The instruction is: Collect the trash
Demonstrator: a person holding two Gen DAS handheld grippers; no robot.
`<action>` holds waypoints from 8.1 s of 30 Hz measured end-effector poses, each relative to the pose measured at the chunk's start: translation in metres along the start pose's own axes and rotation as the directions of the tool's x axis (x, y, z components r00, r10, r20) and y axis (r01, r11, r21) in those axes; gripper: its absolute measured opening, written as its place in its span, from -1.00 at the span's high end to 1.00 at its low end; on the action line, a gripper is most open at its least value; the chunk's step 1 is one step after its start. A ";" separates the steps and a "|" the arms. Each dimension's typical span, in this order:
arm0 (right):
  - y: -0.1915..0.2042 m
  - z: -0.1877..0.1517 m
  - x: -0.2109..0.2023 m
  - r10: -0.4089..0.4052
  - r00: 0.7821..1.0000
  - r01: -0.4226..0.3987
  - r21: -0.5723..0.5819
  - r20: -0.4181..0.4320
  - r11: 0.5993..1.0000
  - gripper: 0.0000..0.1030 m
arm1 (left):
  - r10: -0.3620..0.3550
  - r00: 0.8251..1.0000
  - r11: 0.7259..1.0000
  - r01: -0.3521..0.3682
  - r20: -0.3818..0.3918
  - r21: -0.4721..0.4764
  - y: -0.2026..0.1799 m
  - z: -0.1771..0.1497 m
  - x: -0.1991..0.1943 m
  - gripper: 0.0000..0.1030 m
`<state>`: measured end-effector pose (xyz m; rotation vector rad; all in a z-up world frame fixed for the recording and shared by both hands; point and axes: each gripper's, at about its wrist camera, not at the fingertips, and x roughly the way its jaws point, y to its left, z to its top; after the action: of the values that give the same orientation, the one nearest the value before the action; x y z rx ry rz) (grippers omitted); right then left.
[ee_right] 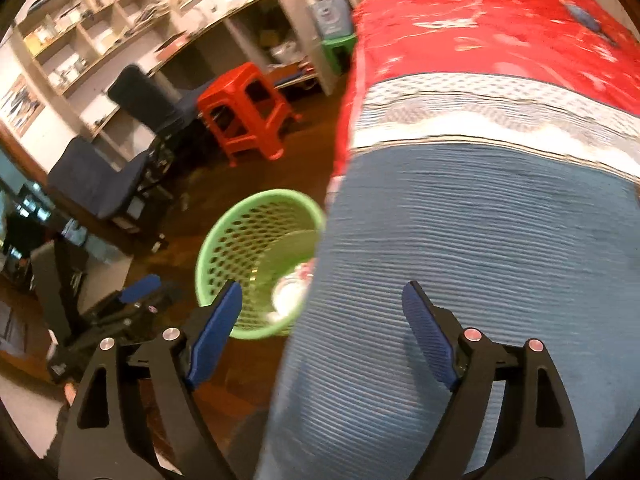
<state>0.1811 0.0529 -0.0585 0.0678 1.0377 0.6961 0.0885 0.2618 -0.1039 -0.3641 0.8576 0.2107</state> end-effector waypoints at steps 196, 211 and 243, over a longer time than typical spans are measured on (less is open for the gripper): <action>0.069 -0.042 -0.008 -0.135 0.990 0.139 -0.182 0.037 0.973 -0.72 | 0.091 0.995 0.993 -0.088 0.041 -0.085 0.020 -0.024 -0.057 -0.67; 0.008 -0.089 -0.082 -0.256 0.958 0.265 -0.057 0.127 0.963 -0.86 | 0.044 0.995 0.998 -0.049 0.090 0.045 -0.067 -0.034 -0.086 -0.82; -0.029 -0.138 -0.175 -0.326 0.902 0.315 0.083 0.285 0.945 -0.91 | 0.007 0.986 0.991 -0.029 0.165 0.132 -0.158 -0.075 -0.140 -0.85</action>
<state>0.0287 -0.1048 -0.0074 0.0287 0.7487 0.3523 -0.0023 0.0822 -0.0051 -0.2101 0.7079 0.1964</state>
